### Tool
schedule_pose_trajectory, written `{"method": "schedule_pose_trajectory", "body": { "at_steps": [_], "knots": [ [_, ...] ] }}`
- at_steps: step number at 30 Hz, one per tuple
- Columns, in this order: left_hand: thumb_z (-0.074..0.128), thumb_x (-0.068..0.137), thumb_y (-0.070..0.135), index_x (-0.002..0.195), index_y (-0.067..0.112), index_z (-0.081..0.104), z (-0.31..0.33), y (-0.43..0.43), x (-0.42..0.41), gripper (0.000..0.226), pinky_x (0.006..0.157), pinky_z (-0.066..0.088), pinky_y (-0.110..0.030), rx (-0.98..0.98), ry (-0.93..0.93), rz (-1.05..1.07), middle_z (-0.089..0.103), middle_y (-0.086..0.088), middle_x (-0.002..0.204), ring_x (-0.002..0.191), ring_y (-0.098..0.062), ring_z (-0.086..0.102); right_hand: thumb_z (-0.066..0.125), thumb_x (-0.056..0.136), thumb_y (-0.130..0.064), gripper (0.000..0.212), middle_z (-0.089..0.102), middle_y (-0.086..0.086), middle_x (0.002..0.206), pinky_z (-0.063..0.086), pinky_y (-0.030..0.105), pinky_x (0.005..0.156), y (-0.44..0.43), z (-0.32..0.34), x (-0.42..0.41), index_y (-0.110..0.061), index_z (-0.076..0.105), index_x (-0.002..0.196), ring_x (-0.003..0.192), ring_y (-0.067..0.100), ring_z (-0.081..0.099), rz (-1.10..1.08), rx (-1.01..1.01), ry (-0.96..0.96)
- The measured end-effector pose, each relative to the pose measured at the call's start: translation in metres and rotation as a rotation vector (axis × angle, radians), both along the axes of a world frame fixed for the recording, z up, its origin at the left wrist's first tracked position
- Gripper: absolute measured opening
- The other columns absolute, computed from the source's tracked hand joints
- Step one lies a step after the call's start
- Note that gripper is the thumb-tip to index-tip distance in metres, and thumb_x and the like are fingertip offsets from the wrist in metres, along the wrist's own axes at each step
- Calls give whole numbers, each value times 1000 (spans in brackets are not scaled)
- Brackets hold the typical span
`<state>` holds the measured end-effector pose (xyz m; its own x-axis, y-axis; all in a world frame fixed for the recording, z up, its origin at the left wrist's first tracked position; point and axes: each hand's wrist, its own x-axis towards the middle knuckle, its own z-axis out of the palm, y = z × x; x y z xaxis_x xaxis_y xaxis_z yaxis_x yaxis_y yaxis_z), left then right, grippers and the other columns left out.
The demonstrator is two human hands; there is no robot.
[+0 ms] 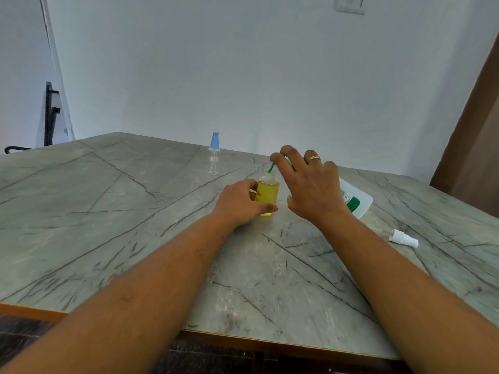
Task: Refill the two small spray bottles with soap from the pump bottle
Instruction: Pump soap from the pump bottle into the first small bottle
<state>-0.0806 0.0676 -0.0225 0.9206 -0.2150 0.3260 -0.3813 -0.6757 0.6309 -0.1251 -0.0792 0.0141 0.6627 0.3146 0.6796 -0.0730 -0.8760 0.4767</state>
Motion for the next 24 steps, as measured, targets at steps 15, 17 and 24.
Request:
{"method": "schedule_pose_trajectory", "body": {
  "at_steps": [15,17,24],
  "knots": [
    [70,71,54,135,18,42,0,-1,0,78,81,40,-25,0,11,-3,53,-3,132,110,-19,53,79,57,-27,83,47,5,129,51,38,60,-1,-2,0,-22,31,125,95,31,57,29,-5,-35],
    [70,71,55,135,18,42,0,-1,0,78,81,40,-25,2,5,-4,53,-2,131,110,-19,53,79,57,-27,83,47,5,129,51,38,60,-1,-2,0,-23,32,125,95,31,57,22,-5,-36],
    [71,72,53,136,18,42,1,-1,-1,79,86,42,-28,-3,7,-17,52,-3,133,112,-19,53,77,59,-29,71,52,5,121,49,36,58,2,1,-2,-21,39,119,92,29,56,-8,9,-41]
  ]
}}
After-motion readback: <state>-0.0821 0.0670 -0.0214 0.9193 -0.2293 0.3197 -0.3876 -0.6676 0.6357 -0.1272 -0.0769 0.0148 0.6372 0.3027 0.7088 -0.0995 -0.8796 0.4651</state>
